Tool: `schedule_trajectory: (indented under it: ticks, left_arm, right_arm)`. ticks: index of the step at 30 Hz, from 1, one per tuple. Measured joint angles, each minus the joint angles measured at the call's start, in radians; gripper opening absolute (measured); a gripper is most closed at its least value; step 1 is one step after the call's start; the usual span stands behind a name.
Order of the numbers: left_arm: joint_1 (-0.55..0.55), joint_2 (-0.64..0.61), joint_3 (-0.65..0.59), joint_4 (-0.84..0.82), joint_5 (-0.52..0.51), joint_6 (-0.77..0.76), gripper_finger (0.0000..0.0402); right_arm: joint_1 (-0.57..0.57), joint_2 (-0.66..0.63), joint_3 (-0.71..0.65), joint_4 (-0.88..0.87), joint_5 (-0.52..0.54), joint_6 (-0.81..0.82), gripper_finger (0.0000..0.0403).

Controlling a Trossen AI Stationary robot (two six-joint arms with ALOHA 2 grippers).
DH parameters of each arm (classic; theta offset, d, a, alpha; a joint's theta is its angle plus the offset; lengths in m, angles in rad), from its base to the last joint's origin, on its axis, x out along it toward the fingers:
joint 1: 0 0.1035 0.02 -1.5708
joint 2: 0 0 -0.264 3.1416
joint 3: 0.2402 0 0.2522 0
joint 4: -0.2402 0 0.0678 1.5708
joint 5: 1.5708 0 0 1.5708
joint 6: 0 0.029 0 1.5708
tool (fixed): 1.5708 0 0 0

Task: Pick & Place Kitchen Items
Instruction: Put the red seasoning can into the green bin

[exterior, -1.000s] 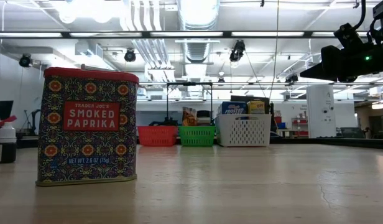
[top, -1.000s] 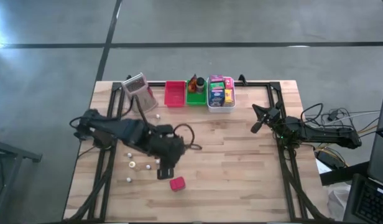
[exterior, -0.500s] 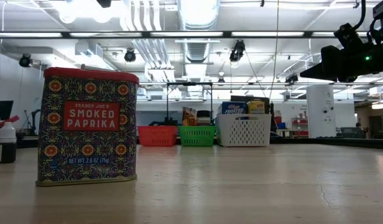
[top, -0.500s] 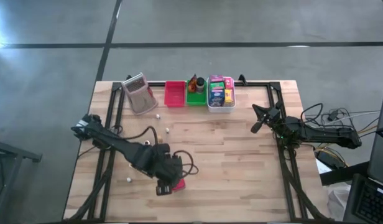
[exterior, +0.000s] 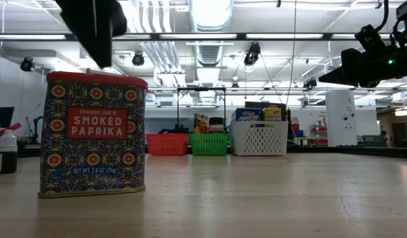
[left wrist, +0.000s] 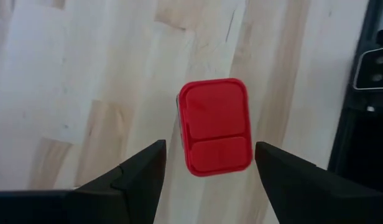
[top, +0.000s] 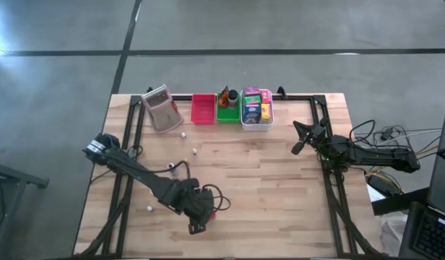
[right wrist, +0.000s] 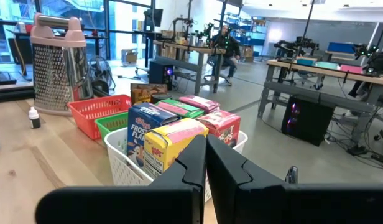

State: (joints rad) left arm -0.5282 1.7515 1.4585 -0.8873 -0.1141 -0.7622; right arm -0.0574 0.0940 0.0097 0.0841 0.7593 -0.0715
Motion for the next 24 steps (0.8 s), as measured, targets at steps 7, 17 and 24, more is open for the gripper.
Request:
schedule_trajectory:
  ticks: [7,17,24]
  left_arm:
    - [0.0,0.0,-0.045,0.068,0.024,-0.017,0.0252]
    - [0.009,0.0,-0.058,0.059,0.051,0.027,0.0252]
    - [0.039,0.0,-0.057,0.049,0.081,0.026,0.0265]
  right_arm:
    - [0.0,0.0,0.0,0.0,0.0,0.0,0.0008]
    - [0.0,0.0,0.0,0.0,0.0,0.0,0.0008]
    - [0.0,0.0,0.0,0.0,0.0,0.0,0.0008]
